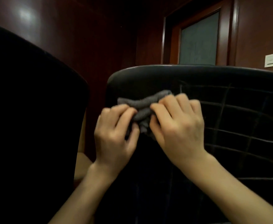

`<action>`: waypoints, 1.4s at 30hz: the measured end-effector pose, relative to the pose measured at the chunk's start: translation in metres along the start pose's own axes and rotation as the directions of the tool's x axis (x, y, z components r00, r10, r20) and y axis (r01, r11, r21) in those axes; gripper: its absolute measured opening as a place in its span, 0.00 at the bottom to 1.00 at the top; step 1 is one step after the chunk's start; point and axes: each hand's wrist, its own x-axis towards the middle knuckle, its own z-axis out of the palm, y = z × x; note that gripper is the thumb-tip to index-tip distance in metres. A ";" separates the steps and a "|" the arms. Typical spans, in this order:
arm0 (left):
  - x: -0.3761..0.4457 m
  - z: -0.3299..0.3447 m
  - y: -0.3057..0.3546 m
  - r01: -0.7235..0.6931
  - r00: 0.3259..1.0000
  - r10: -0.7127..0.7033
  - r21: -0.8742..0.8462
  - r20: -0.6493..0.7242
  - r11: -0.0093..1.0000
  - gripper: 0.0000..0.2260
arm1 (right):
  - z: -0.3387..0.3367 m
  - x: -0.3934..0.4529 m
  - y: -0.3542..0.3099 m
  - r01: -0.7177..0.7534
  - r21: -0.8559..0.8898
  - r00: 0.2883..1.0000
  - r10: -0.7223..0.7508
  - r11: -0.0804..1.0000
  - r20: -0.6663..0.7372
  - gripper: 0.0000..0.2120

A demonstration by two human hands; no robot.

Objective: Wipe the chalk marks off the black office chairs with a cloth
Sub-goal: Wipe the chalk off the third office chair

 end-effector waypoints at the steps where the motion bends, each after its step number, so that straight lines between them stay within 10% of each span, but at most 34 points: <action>1: -0.012 0.001 0.000 0.001 1.000 -0.001 0.004 0.013 1.000 0.11 | -0.001 -0.013 -0.003 -0.015 0.007 1.000 0.015 1.000 0.012 0.03; 16: 0.043 -0.002 -0.017 0.265 0.928 -0.311 -0.226 -0.203 0.937 0.11 | 0.012 0.063 -0.026 -0.040 -0.034 0.999 0.039 0.999 -0.029 0.07; 42: -0.081 -0.027 -0.004 0.259 0.963 -0.249 -0.089 0.104 0.962 0.11 | 0.003 -0.085 -0.061 -0.204 0.145 0.979 0.198 0.968 0.053 0.05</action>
